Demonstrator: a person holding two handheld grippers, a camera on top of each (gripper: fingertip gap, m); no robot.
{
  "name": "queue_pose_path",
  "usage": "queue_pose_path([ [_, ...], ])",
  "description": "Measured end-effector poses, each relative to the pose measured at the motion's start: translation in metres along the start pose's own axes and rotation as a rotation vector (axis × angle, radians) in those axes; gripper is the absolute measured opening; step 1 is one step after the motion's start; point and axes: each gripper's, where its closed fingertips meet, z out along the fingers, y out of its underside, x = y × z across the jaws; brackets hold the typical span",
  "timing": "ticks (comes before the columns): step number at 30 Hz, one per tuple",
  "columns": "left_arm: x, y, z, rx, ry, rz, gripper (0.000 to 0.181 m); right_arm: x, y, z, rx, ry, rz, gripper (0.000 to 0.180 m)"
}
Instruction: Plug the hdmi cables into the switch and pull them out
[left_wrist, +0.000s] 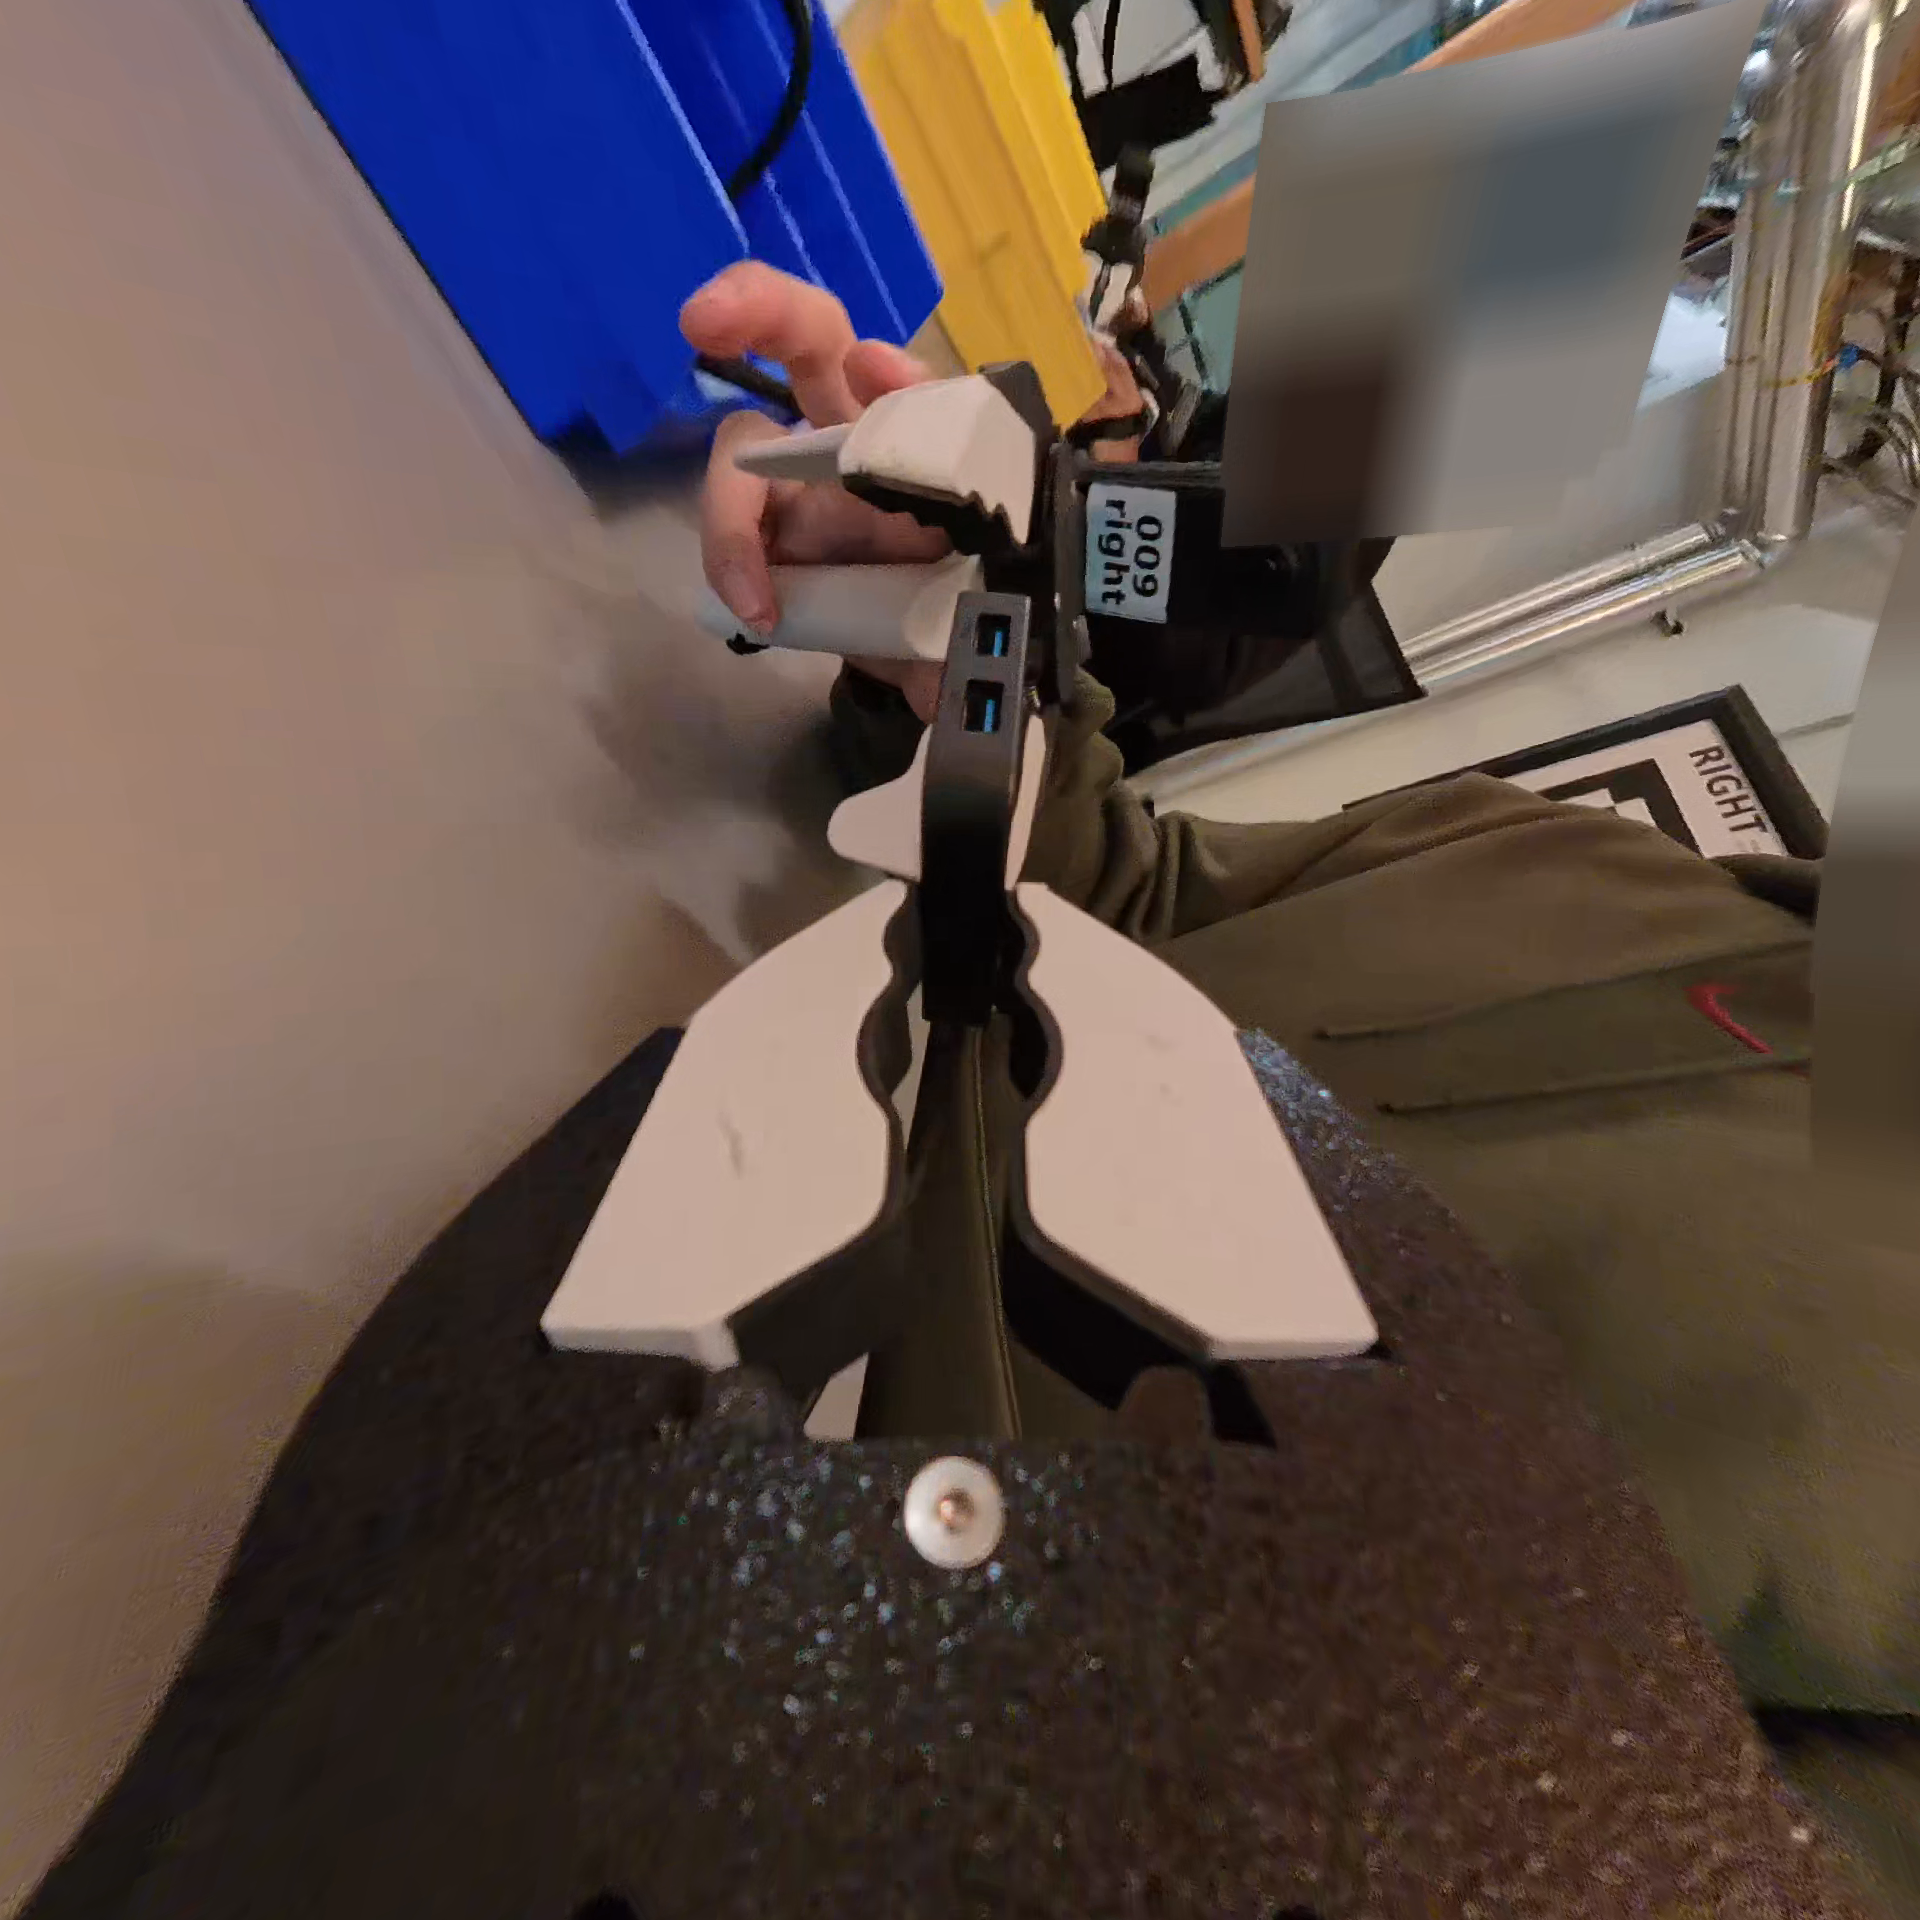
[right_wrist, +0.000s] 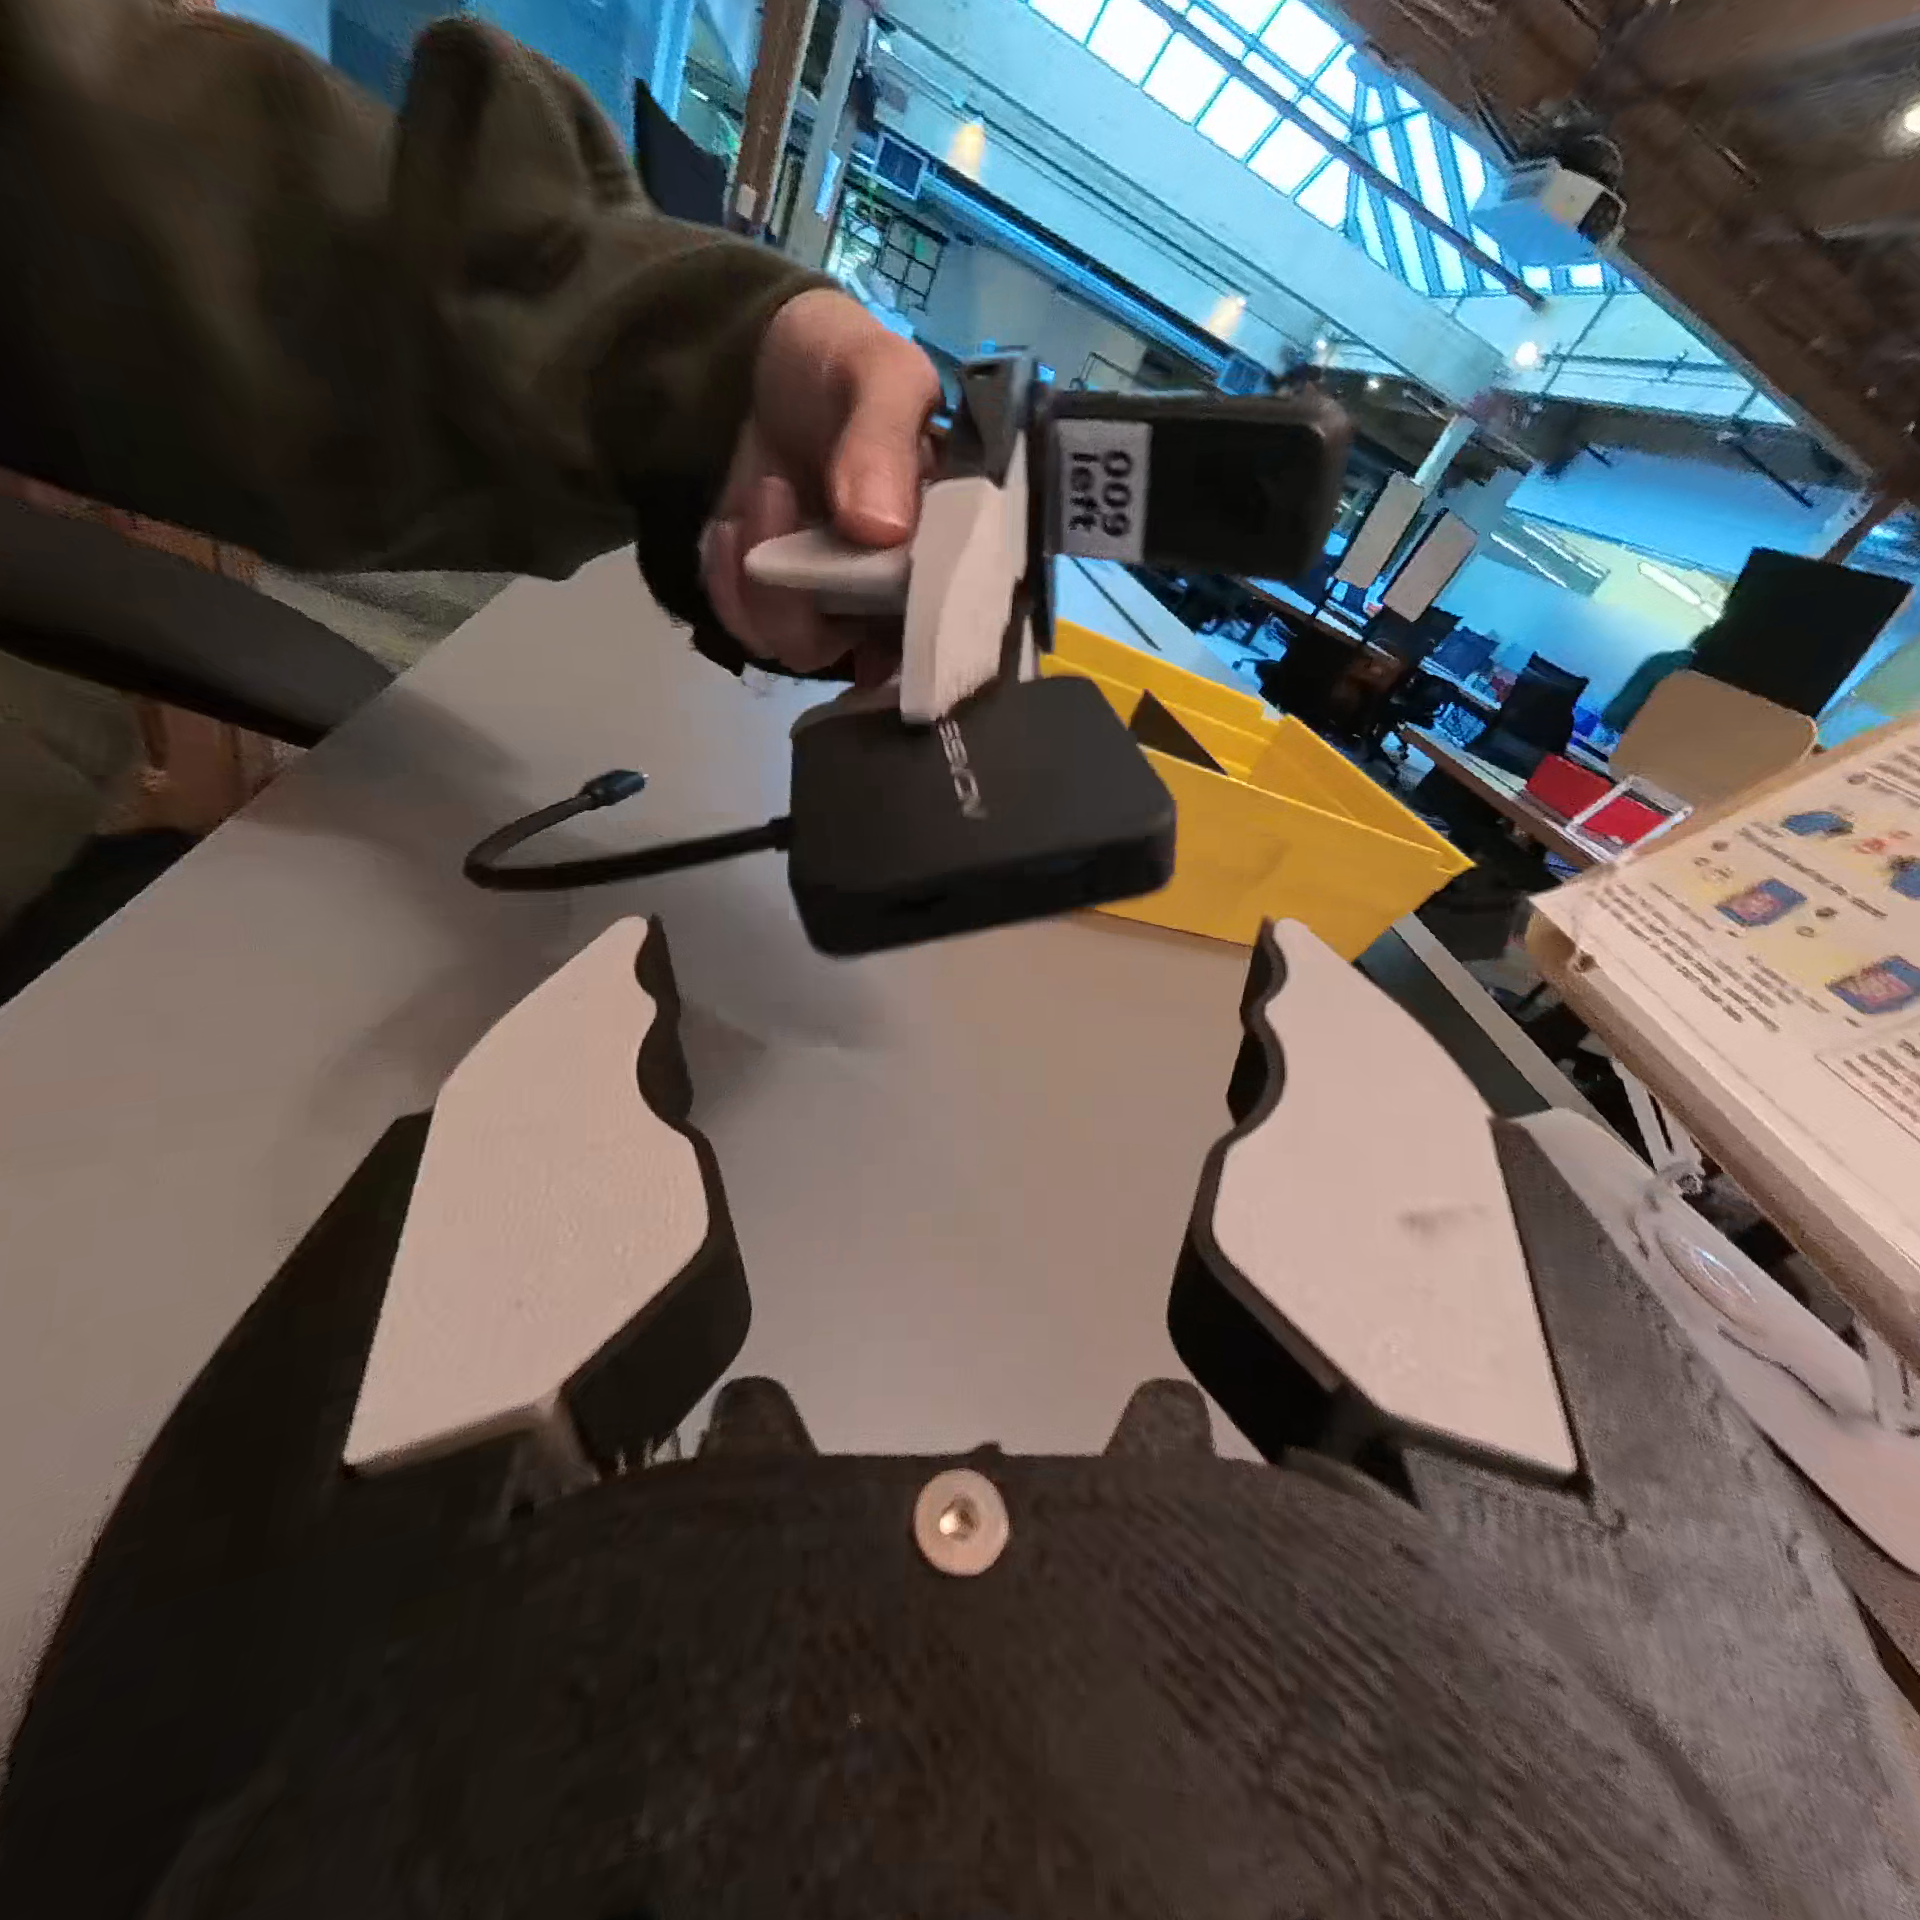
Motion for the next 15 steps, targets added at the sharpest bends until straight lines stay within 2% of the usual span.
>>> queue_pose_path([
  [5, -0.007, 0.011, 0.013, -0.085, 0.015, -0.035, 0.014, -0.008, 0.009, 0.014, -0.034, 0.005, -0.051, 0.101],
  [8, -0.010, 0.011, 0.014, -0.087, 0.020, -0.053, 0.013, -0.014, 0.014, 0.017, -0.045, -0.016, -0.062, 0.084],
  [15, -0.019, 0.007, 0.015, -0.073, -0.026, -0.084, 0.013, -0.016, 0.022, 0.023, -0.052, -0.001, -0.031, 0.086],
])
